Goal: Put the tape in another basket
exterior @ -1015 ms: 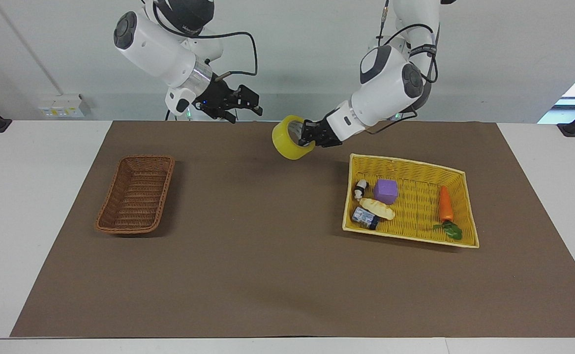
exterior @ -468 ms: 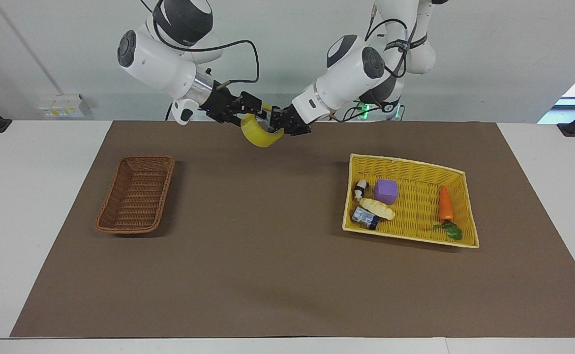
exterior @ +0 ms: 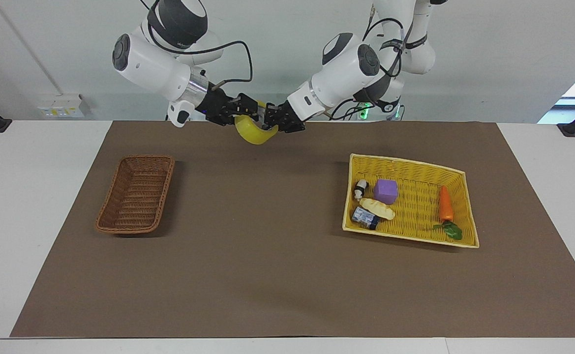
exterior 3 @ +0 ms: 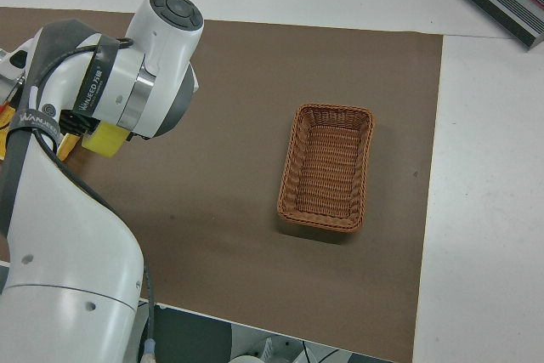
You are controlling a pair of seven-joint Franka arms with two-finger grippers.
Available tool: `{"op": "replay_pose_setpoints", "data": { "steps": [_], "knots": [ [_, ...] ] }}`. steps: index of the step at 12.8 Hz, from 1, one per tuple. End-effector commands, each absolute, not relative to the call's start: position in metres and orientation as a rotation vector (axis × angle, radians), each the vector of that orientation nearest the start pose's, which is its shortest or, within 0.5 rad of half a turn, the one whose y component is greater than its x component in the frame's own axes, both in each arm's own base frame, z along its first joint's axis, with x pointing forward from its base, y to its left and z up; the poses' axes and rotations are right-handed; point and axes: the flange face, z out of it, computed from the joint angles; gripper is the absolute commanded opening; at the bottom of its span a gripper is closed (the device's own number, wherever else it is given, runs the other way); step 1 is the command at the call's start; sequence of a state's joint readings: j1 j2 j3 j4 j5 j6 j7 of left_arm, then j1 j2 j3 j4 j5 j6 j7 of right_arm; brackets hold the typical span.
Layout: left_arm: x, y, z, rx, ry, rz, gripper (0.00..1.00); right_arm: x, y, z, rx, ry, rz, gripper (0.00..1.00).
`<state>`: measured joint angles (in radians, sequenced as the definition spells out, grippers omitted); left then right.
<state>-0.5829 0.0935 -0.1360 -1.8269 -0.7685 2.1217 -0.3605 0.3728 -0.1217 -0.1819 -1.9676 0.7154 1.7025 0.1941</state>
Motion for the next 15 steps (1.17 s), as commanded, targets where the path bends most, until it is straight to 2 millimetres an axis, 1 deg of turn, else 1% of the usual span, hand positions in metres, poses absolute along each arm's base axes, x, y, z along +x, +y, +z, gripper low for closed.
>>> {"op": "replay_pose_setpoints", "data": {
  "steps": [1,2,3,5,6,8,10,11,12,13,15],
  "knots": [
    [0.444,-0.423,0.527,2.386,0.061,-0.205,0.95,0.488,0.149,0.531,-2.418,0.209,0.386,0.00],
    [0.438,-0.430,0.530,2.374,0.076,-0.171,1.00,0.489,0.148,0.531,-2.418,0.211,0.386,0.00],
    [0.434,-0.432,0.534,2.355,0.093,-0.140,1.00,0.488,0.149,0.531,-2.426,0.207,0.384,0.00],
    [0.442,-0.423,0.539,2.312,0.153,-0.117,1.00,0.488,0.151,0.529,-2.440,0.198,0.387,0.00],
    [0.448,-0.414,0.544,2.303,0.173,-0.106,1.00,0.488,0.151,0.529,-2.443,0.197,0.386,0.00],
    [0.466,-0.385,0.552,2.296,0.223,-0.104,1.00,0.489,0.149,0.528,-2.444,0.200,0.386,0.00],
    [0.491,-0.346,0.549,2.310,0.273,-0.114,1.00,0.491,0.143,0.528,-2.456,0.190,0.371,0.00],
    [0.499,-0.332,0.546,2.328,0.288,-0.123,1.00,0.492,0.141,0.528,-2.459,0.186,0.367,0.00],
    [0.506,-0.318,0.542,2.360,0.296,-0.112,1.00,0.496,0.131,0.527,-2.464,0.191,0.351,0.00],
    [0.518,-0.296,0.538,2.411,0.307,-0.094,1.00,0.499,0.118,0.525,-2.484,0.177,0.327,0.00],
    [0.532,-0.263,0.531,2.508,0.312,-0.059,1.00,0.505,0.079,0.520,-2.545,0.134,0.268,0.00]
  ]
}}
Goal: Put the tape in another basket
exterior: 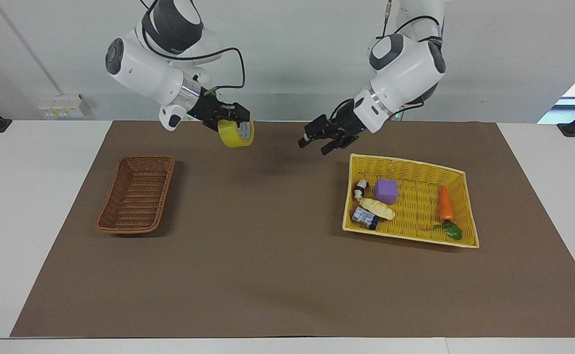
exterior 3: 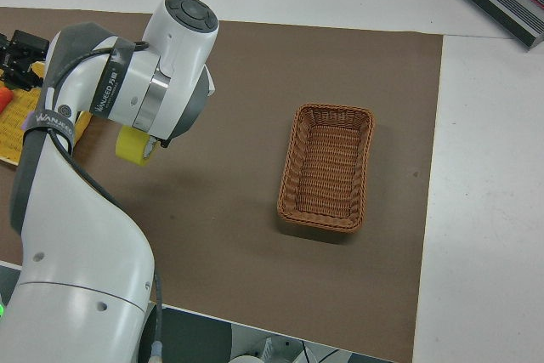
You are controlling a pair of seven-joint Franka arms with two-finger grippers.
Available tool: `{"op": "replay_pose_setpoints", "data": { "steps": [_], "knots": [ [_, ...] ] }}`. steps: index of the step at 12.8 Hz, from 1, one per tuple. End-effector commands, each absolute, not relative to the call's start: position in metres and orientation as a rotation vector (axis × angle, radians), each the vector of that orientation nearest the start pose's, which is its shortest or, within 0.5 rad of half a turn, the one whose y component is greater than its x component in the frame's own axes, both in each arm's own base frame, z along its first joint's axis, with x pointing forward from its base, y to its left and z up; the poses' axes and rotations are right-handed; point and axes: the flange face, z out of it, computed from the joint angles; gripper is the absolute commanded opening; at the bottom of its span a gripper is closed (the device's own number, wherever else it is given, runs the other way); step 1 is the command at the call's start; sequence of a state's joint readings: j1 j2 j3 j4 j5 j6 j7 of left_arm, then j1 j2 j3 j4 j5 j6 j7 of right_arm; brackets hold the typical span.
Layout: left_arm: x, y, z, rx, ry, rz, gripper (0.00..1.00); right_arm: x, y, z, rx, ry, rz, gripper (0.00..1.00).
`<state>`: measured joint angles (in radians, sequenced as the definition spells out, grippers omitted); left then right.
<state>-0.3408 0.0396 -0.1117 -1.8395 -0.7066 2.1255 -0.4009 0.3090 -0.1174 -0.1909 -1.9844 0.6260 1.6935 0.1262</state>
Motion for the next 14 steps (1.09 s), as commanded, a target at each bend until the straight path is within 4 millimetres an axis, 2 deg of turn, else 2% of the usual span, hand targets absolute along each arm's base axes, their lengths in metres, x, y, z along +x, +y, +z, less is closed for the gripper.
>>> {"op": "replay_pose_setpoints", "data": {
  "steps": [1,3,4,6,7,8,9,11,12,13,14],
  "knots": [
    [0.539,-0.246,0.529,2.552,0.324,-0.042,1.00,0.507,0.060,0.515,-2.594,0.099,0.248,0.00],
    [0.549,-0.214,0.522,2.661,0.317,0.002,1.00,0.513,0.009,0.503,-2.663,0.014,0.179,0.00],
    [0.555,-0.194,0.519,2.711,0.296,0.022,1.00,0.519,-0.022,0.489,-2.663,-0.008,0.151,0.00],
    [0.567,-0.148,0.515,2.776,0.210,0.056,1.00,0.535,-0.061,0.456,-2.679,-0.083,0.073,0.00],
    [0.570,-0.129,0.514,2.825,0.170,0.068,1.00,0.543,-0.070,0.445,-2.695,-0.089,0.037,0.00],
    [0.569,-0.120,0.512,2.903,0.105,0.074,1.00,0.549,-0.073,0.439,-2.714,-0.078,-0.003,0.00],
    [0.572,-0.104,0.513,2.971,0.066,0.085,1.00,0.554,-0.078,0.429,-2.720,-0.056,-0.016,0.00],
    [0.575,-0.063,0.524,3.040,-0.048,0.070,1.00,0.557,-0.102,0.407,-2.727,-0.092,-0.029,0.00],
    [0.577,-0.044,0.533,3.049,-0.080,0.046,1.00,0.555,-0.108,0.402,-2.727,-0.121,-0.026,0.00],
    [0.577,-0.033,0.537,3.070,-0.098,0.014,1.00,0.552,-0.119,0.398,-2.734,-0.114,-0.019,0.00],
    [0.575,-0.029,0.543,3.110,-0.116,-0.007,1.00,0.551,-0.121,0.398,-2.739,-0.118,-0.018,0.00]
  ]
}}
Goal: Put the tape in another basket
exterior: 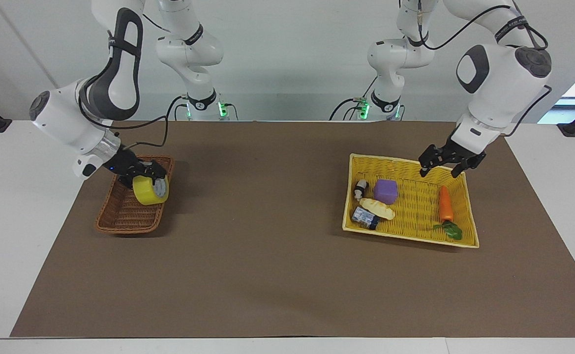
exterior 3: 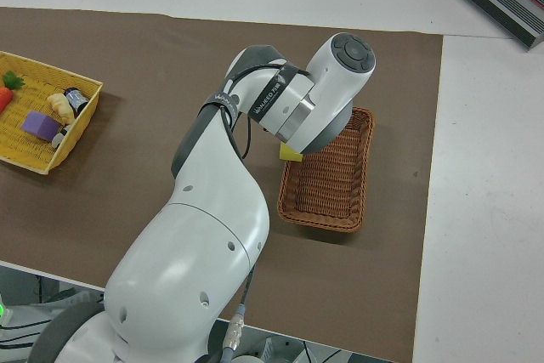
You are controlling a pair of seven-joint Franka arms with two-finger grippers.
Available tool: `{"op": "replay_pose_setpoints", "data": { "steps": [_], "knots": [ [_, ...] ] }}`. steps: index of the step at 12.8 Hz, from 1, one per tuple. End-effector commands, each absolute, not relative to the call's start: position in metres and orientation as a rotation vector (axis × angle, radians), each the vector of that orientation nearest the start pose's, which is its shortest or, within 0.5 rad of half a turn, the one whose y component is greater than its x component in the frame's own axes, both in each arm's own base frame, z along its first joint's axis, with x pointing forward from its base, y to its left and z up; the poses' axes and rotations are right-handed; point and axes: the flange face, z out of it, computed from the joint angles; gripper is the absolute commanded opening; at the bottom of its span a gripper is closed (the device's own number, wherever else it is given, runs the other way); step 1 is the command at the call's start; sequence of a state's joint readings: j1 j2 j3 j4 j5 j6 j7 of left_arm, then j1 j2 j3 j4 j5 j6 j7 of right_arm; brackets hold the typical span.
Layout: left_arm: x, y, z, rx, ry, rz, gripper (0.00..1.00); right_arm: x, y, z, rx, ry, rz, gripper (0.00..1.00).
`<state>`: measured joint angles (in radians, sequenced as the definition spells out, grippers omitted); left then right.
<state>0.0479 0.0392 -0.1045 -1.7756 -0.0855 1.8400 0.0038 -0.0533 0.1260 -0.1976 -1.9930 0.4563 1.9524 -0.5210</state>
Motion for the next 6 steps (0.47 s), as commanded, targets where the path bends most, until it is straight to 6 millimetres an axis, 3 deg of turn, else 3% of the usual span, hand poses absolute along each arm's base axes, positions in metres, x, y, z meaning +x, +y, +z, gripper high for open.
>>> {"op": "replay_pose_setpoints", "data": {
  "steps": [1,5,6],
  "knots": [
    [0.573,-0.026,0.556,-3.135,0.132,0.033,1.00,0.550,-0.121,0.397,-2.744,-0.122,-0.012,0.00],
    [0.563,-0.023,0.617,-3.134,0.200,0.065,1.00,0.549,-0.126,0.394,-2.761,-0.127,0.006,0.00],
    [0.560,-0.022,0.626,-3.130,0.201,0.043,1.00,0.547,-0.133,0.382,-2.757,-0.127,0.024,0.00]
  ]
}}
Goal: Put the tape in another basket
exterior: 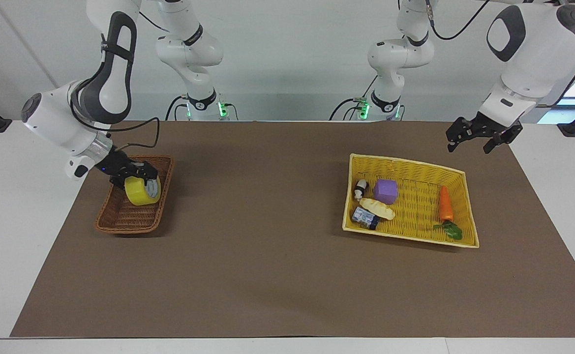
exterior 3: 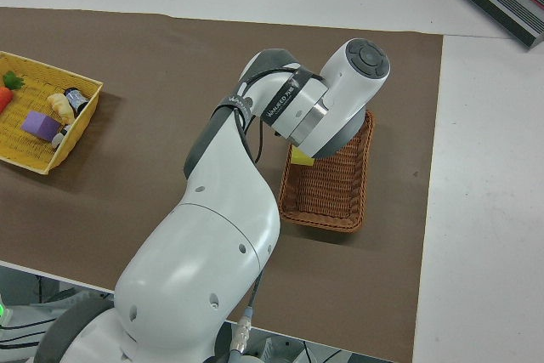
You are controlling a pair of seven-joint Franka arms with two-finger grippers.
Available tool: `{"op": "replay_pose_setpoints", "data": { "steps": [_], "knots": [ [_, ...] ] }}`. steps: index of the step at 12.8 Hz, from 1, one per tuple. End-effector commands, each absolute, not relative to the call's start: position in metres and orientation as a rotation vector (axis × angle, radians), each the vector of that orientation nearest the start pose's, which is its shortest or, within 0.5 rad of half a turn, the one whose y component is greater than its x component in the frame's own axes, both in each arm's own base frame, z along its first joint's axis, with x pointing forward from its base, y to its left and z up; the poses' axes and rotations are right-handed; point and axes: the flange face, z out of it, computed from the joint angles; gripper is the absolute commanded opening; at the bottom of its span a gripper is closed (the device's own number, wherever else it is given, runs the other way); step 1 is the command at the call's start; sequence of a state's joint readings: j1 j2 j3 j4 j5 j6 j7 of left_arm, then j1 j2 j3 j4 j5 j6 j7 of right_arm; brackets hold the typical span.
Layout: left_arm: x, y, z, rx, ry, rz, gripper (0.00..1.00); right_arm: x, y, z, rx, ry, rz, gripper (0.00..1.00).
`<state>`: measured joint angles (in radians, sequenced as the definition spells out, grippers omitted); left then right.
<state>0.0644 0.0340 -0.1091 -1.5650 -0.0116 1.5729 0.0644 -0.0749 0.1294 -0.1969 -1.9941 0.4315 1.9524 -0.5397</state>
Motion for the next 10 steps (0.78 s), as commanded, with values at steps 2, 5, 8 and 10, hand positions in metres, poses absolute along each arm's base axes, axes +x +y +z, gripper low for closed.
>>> {"op": "replay_pose_setpoints", "data": {
  "steps": [2,5,8,10],
  "knots": [
    [0.547,-0.008,0.629,-3.130,0.163,0.051,1.00,0.549,-0.134,0.375,-2.762,-0.151,0.015,0.00],
    [0.547,-0.008,0.632,-3.131,0.149,0.037,1.00,0.551,-0.129,0.367,-2.764,-0.101,0.013,0.00],
    [0.547,-0.007,0.632,-3.132,0.149,0.039,1.00,0.548,-0.135,0.362,-2.760,-0.083,0.022,0.00],
    [0.547,-0.008,0.632,-3.132,0.149,0.039,1.00,0.545,-0.138,0.358,-2.756,-0.077,0.033,0.00]
  ]
}}
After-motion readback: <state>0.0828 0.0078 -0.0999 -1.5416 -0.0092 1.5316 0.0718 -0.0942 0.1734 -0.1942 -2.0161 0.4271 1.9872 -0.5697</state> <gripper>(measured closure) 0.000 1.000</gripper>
